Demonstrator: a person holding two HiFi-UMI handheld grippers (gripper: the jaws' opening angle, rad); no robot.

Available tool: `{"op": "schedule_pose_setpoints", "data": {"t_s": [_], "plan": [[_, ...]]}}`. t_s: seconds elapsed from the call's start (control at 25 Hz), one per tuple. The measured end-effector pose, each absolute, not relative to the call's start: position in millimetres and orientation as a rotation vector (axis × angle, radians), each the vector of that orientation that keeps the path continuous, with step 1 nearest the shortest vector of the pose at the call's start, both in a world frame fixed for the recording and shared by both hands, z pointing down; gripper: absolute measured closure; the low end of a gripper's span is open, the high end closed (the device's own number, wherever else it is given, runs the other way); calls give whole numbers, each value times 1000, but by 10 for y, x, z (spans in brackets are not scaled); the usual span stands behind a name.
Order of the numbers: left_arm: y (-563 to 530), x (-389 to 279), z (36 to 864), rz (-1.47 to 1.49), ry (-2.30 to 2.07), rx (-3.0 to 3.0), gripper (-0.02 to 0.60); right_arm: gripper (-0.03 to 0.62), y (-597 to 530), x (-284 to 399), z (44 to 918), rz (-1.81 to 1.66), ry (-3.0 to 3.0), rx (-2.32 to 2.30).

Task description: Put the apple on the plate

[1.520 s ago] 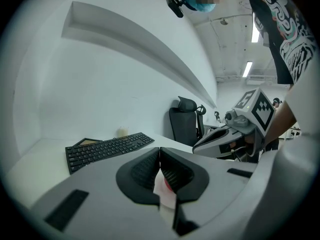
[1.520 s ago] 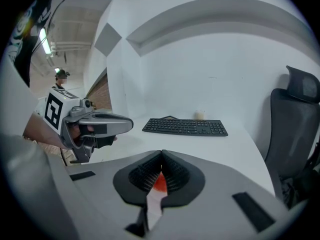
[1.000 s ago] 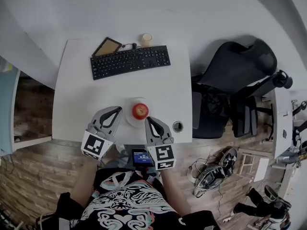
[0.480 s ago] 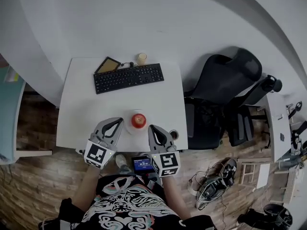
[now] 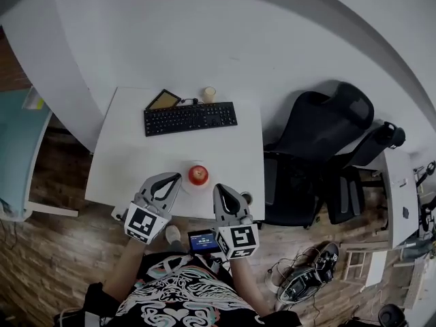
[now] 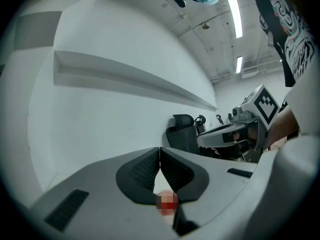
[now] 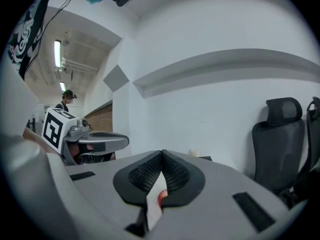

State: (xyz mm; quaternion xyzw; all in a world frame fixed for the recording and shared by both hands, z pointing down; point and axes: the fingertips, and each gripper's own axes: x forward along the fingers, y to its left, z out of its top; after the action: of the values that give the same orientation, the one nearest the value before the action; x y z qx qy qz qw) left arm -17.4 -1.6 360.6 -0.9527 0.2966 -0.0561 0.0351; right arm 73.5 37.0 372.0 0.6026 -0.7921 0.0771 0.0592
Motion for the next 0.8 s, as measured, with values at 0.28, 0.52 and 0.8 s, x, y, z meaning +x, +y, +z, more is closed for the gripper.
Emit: {"op": "schedule_pose_setpoints", "data": {"t_s": [0.28,0.52,0.8], "plan": [[302,-138,3518,-194,958,-2905,566,566,581,771,3630,213,-2426,1788],[452,-183,3520,-169,1019,-2880,566,566,731,793,3649,225,-2451,1761],[555,-206,3574,-229,1064,-2888,566,566,792,849,3673,235,-2463,1750]]}}
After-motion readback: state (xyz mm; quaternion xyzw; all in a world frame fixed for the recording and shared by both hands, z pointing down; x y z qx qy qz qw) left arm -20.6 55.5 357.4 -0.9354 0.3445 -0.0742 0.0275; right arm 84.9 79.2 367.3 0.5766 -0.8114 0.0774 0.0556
